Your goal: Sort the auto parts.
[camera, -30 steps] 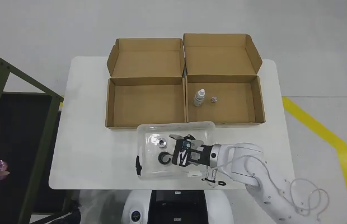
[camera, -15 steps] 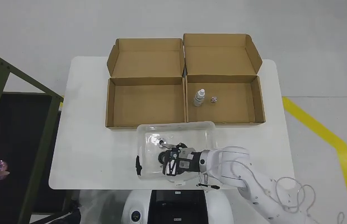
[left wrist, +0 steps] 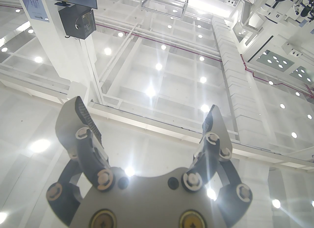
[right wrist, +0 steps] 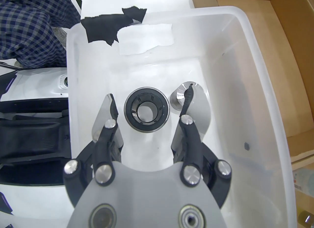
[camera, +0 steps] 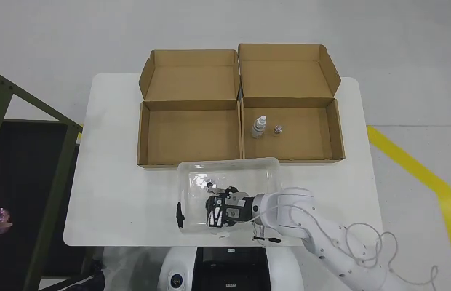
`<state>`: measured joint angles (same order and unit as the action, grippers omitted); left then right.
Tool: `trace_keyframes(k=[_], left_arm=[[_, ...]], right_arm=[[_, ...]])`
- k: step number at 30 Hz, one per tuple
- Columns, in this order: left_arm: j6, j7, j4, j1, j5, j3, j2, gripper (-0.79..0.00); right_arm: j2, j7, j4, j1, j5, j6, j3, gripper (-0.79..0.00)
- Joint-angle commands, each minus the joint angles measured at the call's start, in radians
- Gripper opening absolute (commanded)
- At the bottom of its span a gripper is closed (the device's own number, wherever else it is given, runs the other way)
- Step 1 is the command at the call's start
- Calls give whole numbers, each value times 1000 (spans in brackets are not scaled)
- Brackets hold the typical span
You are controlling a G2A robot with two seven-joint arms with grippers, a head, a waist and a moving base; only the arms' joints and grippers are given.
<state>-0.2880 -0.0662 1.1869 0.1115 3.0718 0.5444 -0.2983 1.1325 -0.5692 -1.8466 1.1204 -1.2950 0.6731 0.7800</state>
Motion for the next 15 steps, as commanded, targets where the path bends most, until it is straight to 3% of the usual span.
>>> trace_keyframes(k=[1, 9, 15], left_arm=[[0, 0, 0, 0, 0, 0, 0, 0], [0, 0, 0, 0, 0, 0, 0, 0], [0, 0, 0, 0, 0, 0, 0, 0]], right_arm=[[1, -4, 6, -3, -3, 4, -4, -268], [8, -17, 31, -21, -15, 10, -23, -249], [15, -26, 54, -38, -17, 15, -39, -296]])
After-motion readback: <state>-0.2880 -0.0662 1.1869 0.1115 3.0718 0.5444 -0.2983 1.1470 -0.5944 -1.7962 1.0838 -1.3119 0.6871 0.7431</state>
